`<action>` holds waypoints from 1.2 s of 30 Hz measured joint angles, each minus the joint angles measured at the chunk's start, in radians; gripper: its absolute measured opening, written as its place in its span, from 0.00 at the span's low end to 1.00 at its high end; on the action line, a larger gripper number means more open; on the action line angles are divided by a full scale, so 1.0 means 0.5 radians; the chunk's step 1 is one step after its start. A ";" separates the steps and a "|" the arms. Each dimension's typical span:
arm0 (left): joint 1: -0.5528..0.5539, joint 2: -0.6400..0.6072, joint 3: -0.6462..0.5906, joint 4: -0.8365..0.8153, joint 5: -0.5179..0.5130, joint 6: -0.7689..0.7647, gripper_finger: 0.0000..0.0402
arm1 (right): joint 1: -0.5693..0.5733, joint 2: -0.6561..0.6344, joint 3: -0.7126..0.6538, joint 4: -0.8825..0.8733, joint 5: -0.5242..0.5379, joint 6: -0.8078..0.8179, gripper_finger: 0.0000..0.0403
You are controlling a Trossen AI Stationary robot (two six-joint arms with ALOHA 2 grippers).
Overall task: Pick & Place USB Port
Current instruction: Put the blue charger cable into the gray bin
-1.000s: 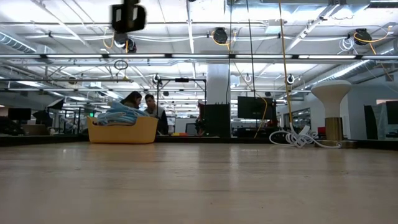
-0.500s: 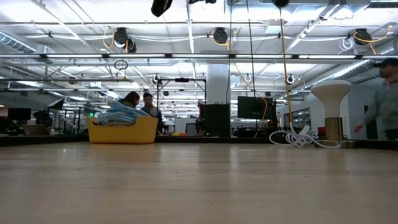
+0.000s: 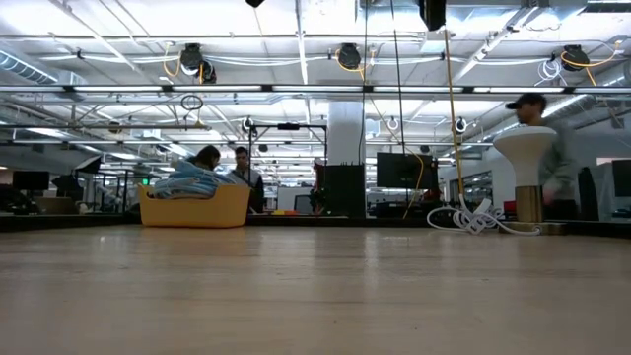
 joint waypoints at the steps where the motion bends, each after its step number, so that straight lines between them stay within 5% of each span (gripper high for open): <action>1: 0.000 0.000 0.000 0.006 0.005 -0.001 0.07 | -0.014 0.000 0.000 0.013 -0.022 -0.018 0.53; 16: 0.030 -0.001 0.000 0.107 0.107 0.010 0.07 | -0.123 0.063 -0.001 0.294 -0.249 -0.089 0.50; 36: 0.042 -0.003 0.000 0.108 0.158 0.014 0.07 | -0.123 0.143 -0.001 0.384 -0.354 -0.155 0.04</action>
